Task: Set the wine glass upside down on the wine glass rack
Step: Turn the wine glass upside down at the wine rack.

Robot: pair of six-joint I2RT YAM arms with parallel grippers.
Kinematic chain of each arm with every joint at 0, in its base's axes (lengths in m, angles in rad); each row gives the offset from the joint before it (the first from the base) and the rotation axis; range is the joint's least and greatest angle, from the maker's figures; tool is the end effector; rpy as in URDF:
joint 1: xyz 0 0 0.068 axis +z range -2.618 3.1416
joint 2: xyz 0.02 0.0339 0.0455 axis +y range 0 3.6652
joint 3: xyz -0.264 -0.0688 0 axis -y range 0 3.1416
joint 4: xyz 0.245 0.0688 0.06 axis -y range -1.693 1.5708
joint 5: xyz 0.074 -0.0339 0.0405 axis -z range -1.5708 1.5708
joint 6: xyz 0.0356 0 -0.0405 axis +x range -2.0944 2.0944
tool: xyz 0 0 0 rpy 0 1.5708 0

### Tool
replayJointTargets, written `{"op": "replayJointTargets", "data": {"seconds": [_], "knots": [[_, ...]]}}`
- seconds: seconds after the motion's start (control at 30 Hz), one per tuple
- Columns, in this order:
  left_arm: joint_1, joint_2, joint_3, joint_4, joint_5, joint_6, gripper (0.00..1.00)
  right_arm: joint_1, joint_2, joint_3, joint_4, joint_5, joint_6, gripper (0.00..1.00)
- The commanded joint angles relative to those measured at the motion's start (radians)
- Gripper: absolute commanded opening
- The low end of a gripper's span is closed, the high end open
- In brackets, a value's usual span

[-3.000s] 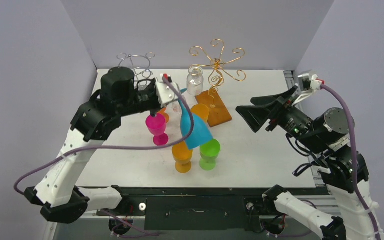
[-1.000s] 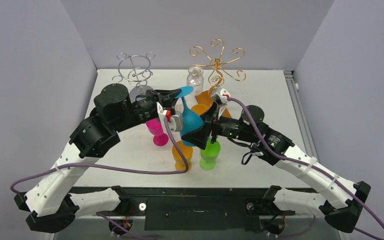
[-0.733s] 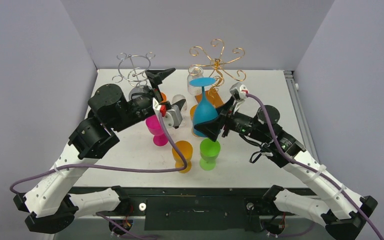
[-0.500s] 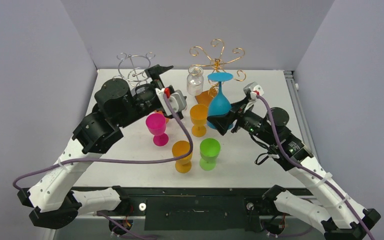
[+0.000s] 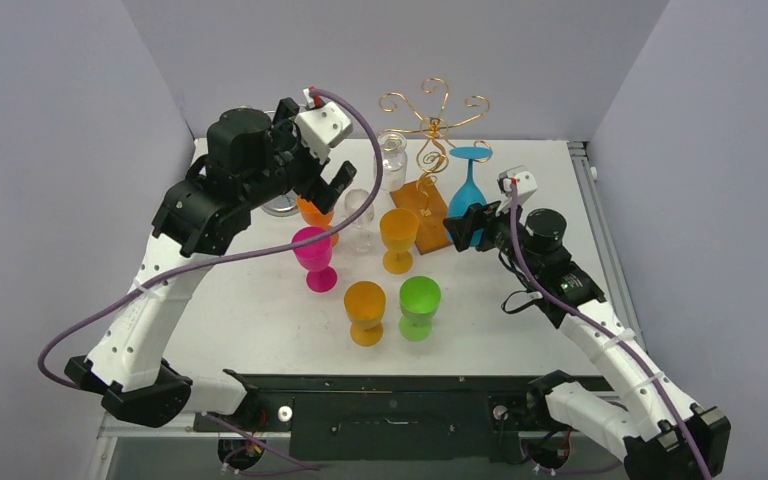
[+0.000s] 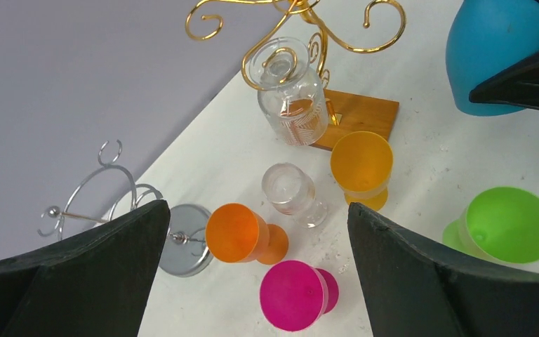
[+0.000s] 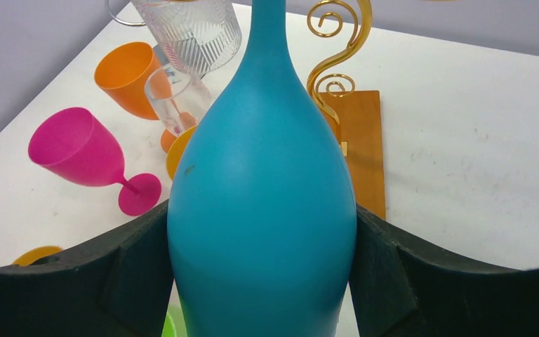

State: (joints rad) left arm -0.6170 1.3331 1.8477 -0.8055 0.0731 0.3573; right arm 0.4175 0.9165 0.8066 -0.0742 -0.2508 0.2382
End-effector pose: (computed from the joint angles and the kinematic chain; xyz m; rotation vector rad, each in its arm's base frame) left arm 0.1995 -0.1447 0.5115 0.9191 1.6265 -0.2477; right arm 0.1939 0.0957 0.3359 -0.3473 1.7676 0.6932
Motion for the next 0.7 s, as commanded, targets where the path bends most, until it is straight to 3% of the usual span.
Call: {"op": "replayJointTargets", "data": {"seconds": [0.0,0.67], "knots": [[0.025,-0.009,0.045,-0.072,0.038,-0.082,0.96,-0.014,0.053,0.018,0.151,-0.035,-0.03,0.47],[0.028,0.028,0.081,-0.213,-0.017,-0.128,0.96,-0.01,0.26,0.087,0.264,-0.069,-0.057,0.46]]}}
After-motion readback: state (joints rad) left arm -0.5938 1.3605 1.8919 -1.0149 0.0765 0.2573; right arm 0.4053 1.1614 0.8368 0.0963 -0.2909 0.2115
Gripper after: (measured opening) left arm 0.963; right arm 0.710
